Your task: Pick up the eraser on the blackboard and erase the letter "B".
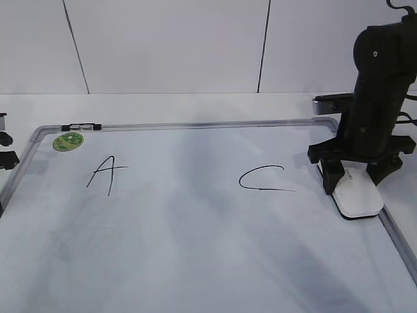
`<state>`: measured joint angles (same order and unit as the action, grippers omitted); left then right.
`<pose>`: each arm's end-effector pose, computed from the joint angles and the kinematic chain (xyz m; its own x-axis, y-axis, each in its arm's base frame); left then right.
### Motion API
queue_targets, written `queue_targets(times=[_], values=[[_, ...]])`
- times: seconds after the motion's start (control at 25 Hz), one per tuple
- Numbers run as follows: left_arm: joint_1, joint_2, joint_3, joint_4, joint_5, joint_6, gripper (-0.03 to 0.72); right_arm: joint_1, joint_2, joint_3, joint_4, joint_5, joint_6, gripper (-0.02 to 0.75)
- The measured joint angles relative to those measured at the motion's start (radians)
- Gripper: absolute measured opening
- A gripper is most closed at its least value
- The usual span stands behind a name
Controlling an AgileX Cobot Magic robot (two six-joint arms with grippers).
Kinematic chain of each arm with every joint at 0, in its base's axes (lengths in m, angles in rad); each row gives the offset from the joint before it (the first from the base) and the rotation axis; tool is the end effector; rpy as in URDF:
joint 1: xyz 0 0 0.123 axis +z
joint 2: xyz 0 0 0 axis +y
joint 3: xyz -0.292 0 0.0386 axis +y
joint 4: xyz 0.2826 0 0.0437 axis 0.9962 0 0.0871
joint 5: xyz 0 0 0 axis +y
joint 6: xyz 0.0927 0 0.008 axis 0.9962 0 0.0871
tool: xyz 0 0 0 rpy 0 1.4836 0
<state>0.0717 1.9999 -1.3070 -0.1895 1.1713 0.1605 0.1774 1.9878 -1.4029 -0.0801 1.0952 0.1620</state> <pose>0.3838 0.0114 0.1358 -0.9830 0.0142 0.1830 -0.0205 0.9822 -0.1865 0.4060 0.0661 0.1620 -0.9986 -0.0524 0.0117 -0.0531 0.9959 -0.0732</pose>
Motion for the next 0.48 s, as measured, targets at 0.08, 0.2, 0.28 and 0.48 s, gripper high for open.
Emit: queue_targets(times=[0.08, 0.2, 0.28, 0.48], values=[[0.000, 0.000, 0.000, 0.000, 0.000, 0.000, 0.013, 0.000, 0.000, 0.000, 0.000, 0.000, 0.000, 0.531], [0.000, 0.000, 0.000, -0.002, 0.000, 0.000, 0.013, 0.000, 0.000, 0.000, 0.000, 0.000, 0.000, 0.532], [0.000, 0.000, 0.000, -0.002, 0.000, 0.000, 0.013, 0.000, 0.000, 0.000, -0.002, 0.002, 0.000, 0.532], [0.000, 0.000, 0.000, -0.004, 0.000, 0.000, 0.013, 0.000, 0.002, 0.000, -0.011, 0.004, 0.000, 0.532]])
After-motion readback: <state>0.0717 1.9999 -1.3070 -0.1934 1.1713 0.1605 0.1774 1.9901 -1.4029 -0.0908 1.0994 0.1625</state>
